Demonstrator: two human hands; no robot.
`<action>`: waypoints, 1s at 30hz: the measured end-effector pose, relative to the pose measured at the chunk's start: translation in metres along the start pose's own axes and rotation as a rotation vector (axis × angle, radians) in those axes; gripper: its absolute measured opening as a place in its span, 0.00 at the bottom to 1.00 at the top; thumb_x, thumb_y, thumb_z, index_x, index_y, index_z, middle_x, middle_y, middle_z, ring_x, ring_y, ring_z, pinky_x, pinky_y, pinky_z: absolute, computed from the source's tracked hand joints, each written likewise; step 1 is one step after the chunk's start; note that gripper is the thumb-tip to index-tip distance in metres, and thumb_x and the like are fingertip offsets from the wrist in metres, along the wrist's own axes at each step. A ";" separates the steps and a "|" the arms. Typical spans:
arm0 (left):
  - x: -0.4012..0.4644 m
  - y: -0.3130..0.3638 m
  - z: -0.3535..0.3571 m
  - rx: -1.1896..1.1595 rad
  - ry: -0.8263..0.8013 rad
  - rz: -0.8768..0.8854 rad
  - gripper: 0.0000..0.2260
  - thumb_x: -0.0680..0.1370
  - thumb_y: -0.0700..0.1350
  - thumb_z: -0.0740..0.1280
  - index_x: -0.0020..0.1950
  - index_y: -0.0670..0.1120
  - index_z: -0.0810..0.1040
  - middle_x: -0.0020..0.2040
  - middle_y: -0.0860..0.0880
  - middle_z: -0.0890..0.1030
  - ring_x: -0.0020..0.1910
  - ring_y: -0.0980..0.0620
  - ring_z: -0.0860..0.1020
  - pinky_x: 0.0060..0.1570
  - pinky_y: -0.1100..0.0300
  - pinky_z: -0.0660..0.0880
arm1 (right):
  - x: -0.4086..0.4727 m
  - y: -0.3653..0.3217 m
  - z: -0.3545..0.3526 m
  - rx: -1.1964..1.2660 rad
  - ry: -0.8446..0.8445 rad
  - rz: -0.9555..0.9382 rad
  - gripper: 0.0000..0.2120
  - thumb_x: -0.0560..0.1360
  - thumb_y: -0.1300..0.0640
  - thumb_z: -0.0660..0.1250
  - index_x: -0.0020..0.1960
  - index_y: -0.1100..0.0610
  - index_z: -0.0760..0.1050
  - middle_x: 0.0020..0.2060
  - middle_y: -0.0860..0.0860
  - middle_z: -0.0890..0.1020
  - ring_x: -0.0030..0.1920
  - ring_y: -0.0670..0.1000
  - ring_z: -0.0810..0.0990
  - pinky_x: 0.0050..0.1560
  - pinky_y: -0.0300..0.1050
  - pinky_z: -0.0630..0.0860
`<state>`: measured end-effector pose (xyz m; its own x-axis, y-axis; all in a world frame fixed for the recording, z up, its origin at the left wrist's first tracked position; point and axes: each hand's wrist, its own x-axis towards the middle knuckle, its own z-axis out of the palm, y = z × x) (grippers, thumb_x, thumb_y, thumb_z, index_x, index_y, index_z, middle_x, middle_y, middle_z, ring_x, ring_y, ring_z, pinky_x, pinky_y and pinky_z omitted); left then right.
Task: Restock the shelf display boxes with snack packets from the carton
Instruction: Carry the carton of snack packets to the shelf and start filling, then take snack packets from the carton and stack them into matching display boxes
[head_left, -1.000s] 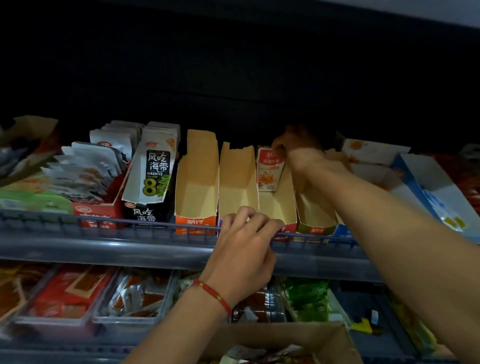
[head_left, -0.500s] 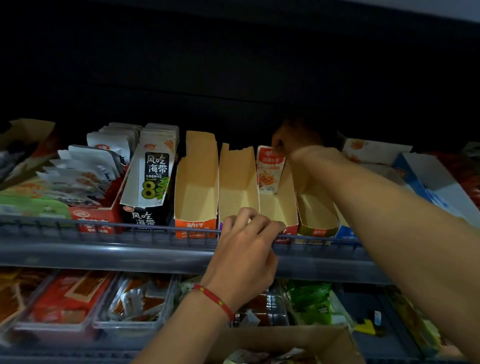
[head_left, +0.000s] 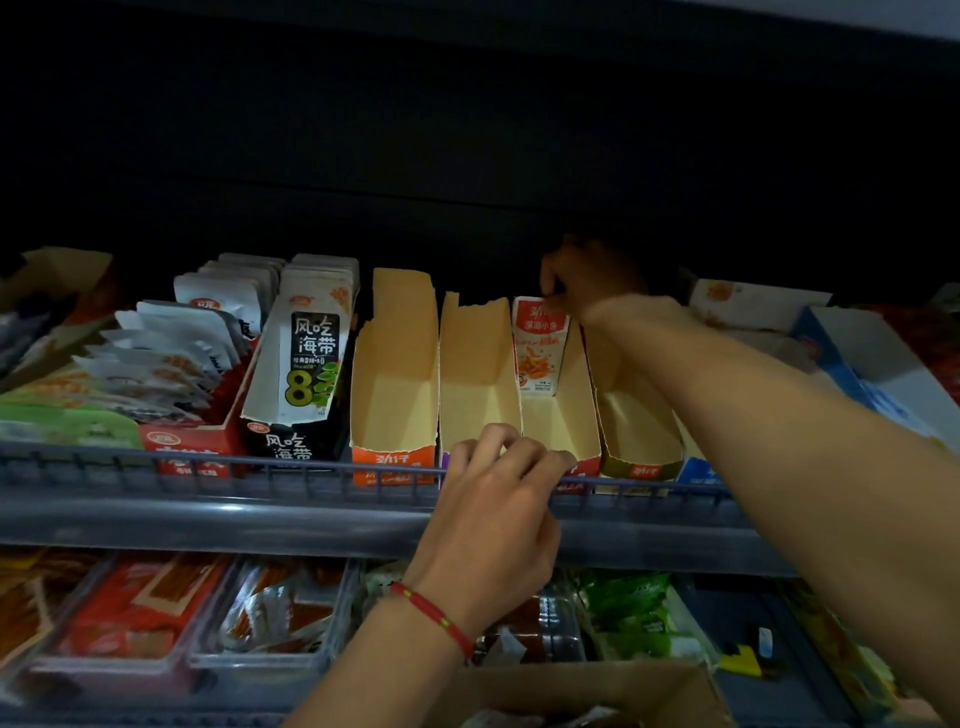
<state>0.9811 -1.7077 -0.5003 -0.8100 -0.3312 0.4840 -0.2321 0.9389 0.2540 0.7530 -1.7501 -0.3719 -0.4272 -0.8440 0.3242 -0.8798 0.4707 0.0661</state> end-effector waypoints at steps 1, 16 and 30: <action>0.000 0.000 0.000 -0.001 0.000 0.003 0.21 0.78 0.49 0.65 0.71 0.56 0.70 0.66 0.57 0.74 0.68 0.54 0.63 0.68 0.51 0.66 | -0.001 -0.001 0.001 -0.019 0.016 -0.010 0.04 0.79 0.58 0.68 0.54 0.57 0.78 0.62 0.57 0.77 0.61 0.59 0.77 0.59 0.54 0.76; -0.037 -0.001 -0.011 0.070 0.103 0.058 0.19 0.74 0.40 0.65 0.65 0.45 0.77 0.66 0.47 0.75 0.67 0.46 0.70 0.67 0.44 0.70 | -0.172 0.016 0.001 0.284 0.301 -0.324 0.12 0.76 0.56 0.70 0.60 0.52 0.76 0.48 0.47 0.77 0.46 0.45 0.75 0.46 0.40 0.74; -0.135 0.021 0.097 0.072 -0.555 0.095 0.12 0.77 0.47 0.62 0.58 0.53 0.80 0.51 0.50 0.81 0.59 0.48 0.73 0.53 0.50 0.76 | -0.345 0.012 0.162 0.093 -0.812 -0.414 0.12 0.81 0.50 0.66 0.60 0.55 0.77 0.46 0.50 0.77 0.50 0.56 0.79 0.41 0.49 0.70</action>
<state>1.0329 -1.6343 -0.6415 -0.9863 -0.1642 -0.0156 -0.1645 0.9727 0.1637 0.8563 -1.4951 -0.6355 -0.0585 -0.8787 -0.4738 -0.9935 0.0978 -0.0588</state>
